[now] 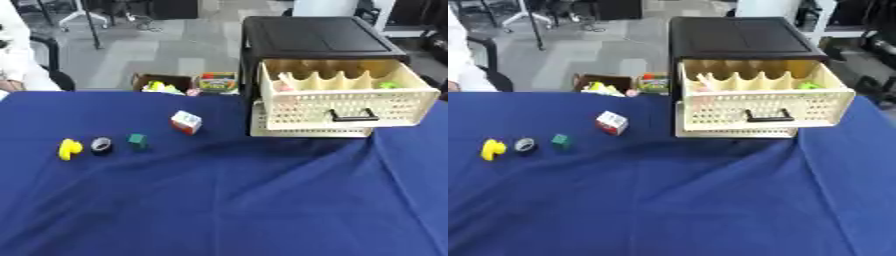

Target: Pick up objects from table and place into drawer.

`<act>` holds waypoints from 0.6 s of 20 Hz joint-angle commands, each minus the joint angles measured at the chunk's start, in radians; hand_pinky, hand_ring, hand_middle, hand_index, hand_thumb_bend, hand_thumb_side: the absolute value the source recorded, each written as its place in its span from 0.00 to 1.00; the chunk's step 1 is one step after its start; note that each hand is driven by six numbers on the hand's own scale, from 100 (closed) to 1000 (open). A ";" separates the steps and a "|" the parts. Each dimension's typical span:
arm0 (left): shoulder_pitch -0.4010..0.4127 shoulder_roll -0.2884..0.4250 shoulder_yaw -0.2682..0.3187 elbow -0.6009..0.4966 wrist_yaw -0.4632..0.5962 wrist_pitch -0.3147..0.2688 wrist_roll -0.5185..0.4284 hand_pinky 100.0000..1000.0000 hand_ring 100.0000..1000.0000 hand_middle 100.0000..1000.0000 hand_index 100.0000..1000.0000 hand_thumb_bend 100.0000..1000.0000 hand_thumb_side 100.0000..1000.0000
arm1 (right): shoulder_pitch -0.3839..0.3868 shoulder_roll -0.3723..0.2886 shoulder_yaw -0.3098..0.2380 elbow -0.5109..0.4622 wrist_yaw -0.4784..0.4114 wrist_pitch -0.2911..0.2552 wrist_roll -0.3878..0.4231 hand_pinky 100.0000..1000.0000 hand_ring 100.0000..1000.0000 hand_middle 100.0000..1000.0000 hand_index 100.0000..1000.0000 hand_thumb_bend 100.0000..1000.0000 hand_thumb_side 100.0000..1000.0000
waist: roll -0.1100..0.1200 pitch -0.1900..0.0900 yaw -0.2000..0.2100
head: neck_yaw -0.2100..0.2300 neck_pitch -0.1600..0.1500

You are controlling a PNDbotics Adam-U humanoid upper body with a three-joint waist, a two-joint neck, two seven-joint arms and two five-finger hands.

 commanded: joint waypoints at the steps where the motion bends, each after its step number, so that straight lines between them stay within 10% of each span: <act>1: 0.000 -0.003 0.023 -0.018 -0.005 -0.002 -0.008 0.45 0.52 0.51 0.84 0.16 0.79 | -0.031 0.012 0.043 -0.008 -0.071 0.281 0.222 0.32 0.46 0.52 0.83 0.00 0.93 | 0.000 -0.016 0.003 | -0.009 0.006; 12: 0.006 -0.053 0.020 -0.018 0.003 0.015 -0.041 0.44 0.51 0.50 0.84 0.15 0.80 | -0.056 0.114 0.185 -0.008 -0.056 0.326 0.226 0.44 0.57 0.63 0.89 0.00 1.00 | 0.003 -0.002 0.025 | -0.037 -0.019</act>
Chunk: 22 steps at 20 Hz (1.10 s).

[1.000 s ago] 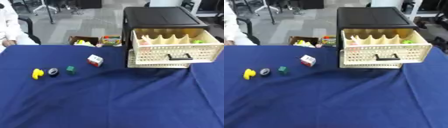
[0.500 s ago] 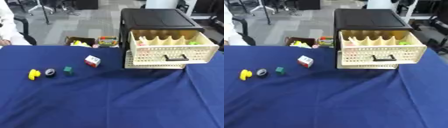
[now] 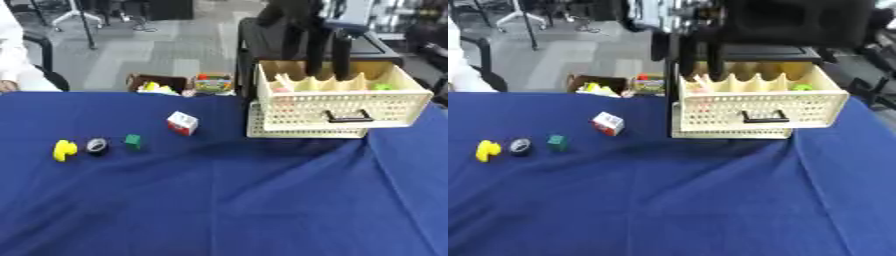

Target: Pick up objects from table and place into drawer.

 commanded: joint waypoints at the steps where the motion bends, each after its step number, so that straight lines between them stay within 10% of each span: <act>1: -0.013 0.008 0.008 -0.018 0.003 0.003 -0.015 0.44 0.51 0.50 0.84 0.15 0.80 | -0.021 0.027 0.018 -0.005 0.036 0.278 0.274 0.44 0.57 0.63 0.89 0.00 1.00 | 0.006 -0.007 0.009 | -0.014 -0.017; 13: -0.006 -0.027 0.015 -0.018 -0.006 0.019 -0.039 0.44 0.50 0.49 0.84 0.15 0.81 | 0.086 0.028 0.167 0.093 0.012 0.278 0.274 0.46 0.59 0.65 0.88 0.00 1.00 | 0.004 0.027 0.025 | -0.030 -0.051; 22: 0.012 -0.048 0.027 -0.018 -0.020 0.026 -0.034 0.44 0.49 0.49 0.84 0.14 0.82 | 0.235 -0.040 0.171 0.180 0.065 0.278 0.274 0.47 0.61 0.67 0.87 0.00 1.00 | 0.002 0.038 0.020 | -0.030 -0.065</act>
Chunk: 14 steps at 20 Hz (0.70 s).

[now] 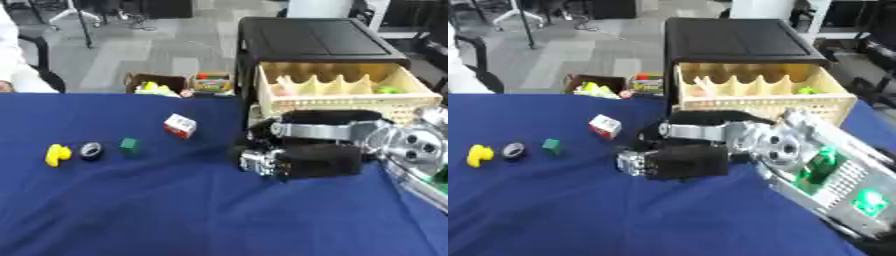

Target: Pick up objects from table and place into drawer.

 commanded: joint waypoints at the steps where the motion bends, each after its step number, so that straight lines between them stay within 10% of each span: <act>1: 0.002 0.010 0.018 -0.018 -0.008 0.004 0.004 0.44 0.49 0.49 0.83 0.14 0.82 | 0.021 -0.053 -0.020 0.024 0.022 0.278 0.275 0.47 0.61 0.67 0.87 0.00 1.00 | 0.001 -0.011 -0.003 | -0.002 -0.014; 14: 0.012 -0.009 0.026 -0.018 -0.017 0.014 0.009 0.43 0.49 0.48 0.83 0.14 0.82 | 0.122 -0.161 -0.089 0.035 0.084 0.278 0.275 0.47 0.62 0.66 0.85 0.00 1.00 | -0.005 -0.005 -0.011 | 0.010 -0.013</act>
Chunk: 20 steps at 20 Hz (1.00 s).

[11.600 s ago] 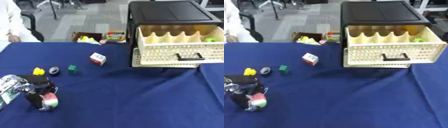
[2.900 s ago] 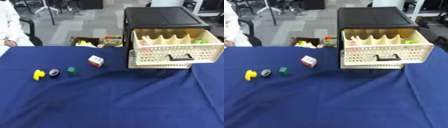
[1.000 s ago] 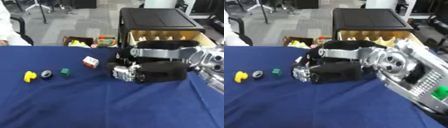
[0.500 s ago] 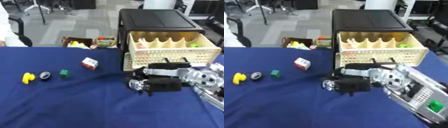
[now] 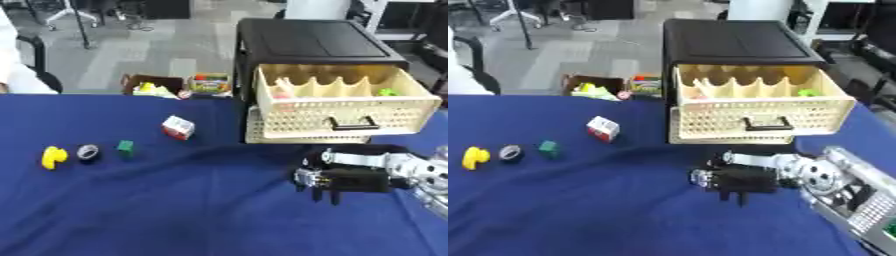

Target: Pick up objects from table and place into drawer.

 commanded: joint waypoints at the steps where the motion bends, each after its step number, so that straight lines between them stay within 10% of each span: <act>1: -0.003 0.012 0.014 -0.018 -0.004 0.005 0.000 0.43 0.49 0.48 0.83 0.14 0.82 | -0.012 -0.037 -0.040 0.002 0.041 0.278 0.274 0.46 0.61 0.65 0.84 0.00 1.00 | 0.001 -0.012 -0.001 | 0.002 -0.006; 9: -0.003 -0.003 0.013 -0.018 -0.004 0.012 -0.010 0.44 0.49 0.48 0.83 0.14 0.82 | -0.079 0.007 -0.073 0.047 0.274 0.278 0.270 0.43 0.58 0.58 0.80 0.00 1.00 | 0.002 -0.010 0.021 | -0.007 -0.008; 20: -0.004 -0.021 0.020 -0.018 -0.004 0.008 -0.011 0.44 0.48 0.48 0.83 0.13 0.82 | -0.123 0.093 -0.030 0.304 0.362 0.278 0.275 0.47 0.63 0.62 0.79 0.00 1.00 | 0.006 0.008 0.066 | -0.038 -0.008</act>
